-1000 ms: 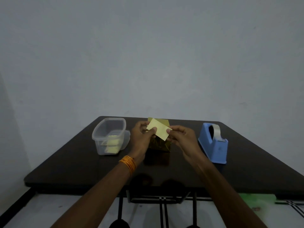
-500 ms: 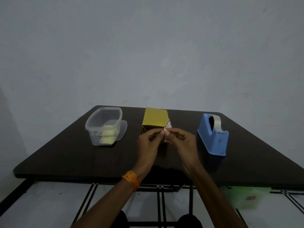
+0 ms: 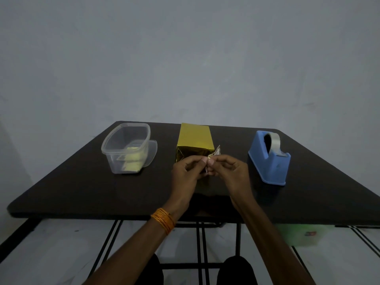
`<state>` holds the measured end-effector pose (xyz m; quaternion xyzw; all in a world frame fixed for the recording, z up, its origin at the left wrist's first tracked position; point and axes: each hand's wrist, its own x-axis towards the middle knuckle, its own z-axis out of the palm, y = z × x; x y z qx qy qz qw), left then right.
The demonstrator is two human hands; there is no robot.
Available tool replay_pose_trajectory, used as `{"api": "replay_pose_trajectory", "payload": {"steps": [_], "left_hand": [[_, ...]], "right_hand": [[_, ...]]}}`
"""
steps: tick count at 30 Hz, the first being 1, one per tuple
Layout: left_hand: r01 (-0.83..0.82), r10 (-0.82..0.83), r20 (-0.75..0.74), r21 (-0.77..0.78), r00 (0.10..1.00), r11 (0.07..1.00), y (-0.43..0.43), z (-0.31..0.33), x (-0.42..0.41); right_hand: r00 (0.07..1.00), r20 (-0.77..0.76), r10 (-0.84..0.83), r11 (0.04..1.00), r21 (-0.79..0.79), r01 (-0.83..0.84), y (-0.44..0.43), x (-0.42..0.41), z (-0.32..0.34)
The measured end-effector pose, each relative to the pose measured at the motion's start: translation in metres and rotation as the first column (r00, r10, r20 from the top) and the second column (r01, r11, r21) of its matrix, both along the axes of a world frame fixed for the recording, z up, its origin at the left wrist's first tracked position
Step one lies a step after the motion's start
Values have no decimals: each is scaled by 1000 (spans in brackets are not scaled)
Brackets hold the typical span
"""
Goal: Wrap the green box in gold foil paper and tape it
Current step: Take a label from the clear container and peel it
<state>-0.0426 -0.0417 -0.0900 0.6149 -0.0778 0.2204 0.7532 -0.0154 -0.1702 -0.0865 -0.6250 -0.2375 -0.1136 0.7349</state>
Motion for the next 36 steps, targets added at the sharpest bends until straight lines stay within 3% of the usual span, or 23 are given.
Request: {"api": "replay_pose_trajectory", "payload": {"steps": [12,25,36], "left_hand": [[-12,12,30,19,999,1000,0,2,-5],[32,-57,125,197,991,980,1,7,-12],[64,-85,102,188,991,980,0,9,-16]], "right_hand": [[1000,20,16,1000,-6,-15,-2,-2,2],[995,67,-74,997,44,71,-11,-13,12],[983,127,-134,990,-23,138,-16,-19,16]]}}
